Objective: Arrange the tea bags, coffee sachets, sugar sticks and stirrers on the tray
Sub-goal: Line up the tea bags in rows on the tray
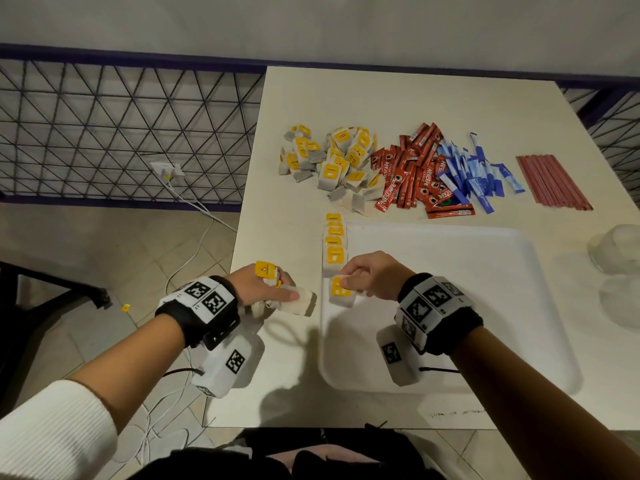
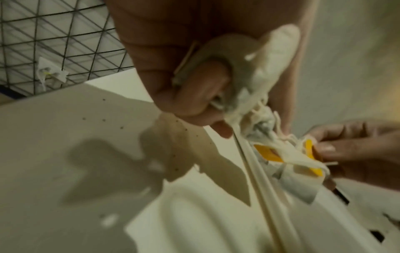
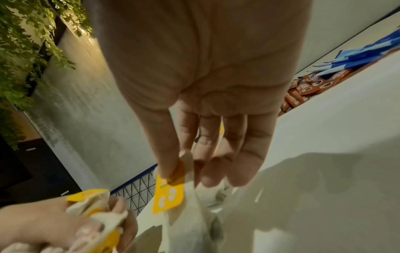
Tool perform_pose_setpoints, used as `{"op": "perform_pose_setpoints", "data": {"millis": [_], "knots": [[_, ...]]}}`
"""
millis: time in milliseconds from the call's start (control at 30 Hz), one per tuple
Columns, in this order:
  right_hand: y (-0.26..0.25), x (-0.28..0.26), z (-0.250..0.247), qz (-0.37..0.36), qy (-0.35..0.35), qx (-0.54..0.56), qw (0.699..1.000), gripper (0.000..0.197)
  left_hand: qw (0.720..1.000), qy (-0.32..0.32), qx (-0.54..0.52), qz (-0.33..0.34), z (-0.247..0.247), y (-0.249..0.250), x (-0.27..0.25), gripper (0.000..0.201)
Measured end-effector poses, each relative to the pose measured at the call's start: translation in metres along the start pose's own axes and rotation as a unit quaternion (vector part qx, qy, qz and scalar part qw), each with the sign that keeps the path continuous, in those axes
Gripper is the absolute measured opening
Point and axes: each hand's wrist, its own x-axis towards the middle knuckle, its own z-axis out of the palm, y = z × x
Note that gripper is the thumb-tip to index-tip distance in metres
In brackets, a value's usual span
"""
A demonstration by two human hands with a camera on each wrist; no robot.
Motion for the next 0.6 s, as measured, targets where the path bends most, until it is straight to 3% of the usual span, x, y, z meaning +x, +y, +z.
{"op": "perform_pose_setpoints", "data": {"millis": [133, 367, 600], "knots": [[-0.008, 0.012, 0.000, -0.002, 0.005, -0.016, 1.000, 0.026, 0.998, 0.018, -0.062, 0.017, -0.001, 0.008, 0.004, 0.026], [-0.010, 0.032, 0.002, -0.002, 0.077, -0.067, 0.995, 0.026, 0.995, 0.019, -0.099, 0.023, 0.004, 0.016, 0.015, 0.026], [0.003, 0.040, 0.007, -0.022, 0.108, -0.007, 0.994, 0.022, 0.991, 0.035, -0.128, 0.015, 0.005, 0.018, 0.022, 0.025]]}}
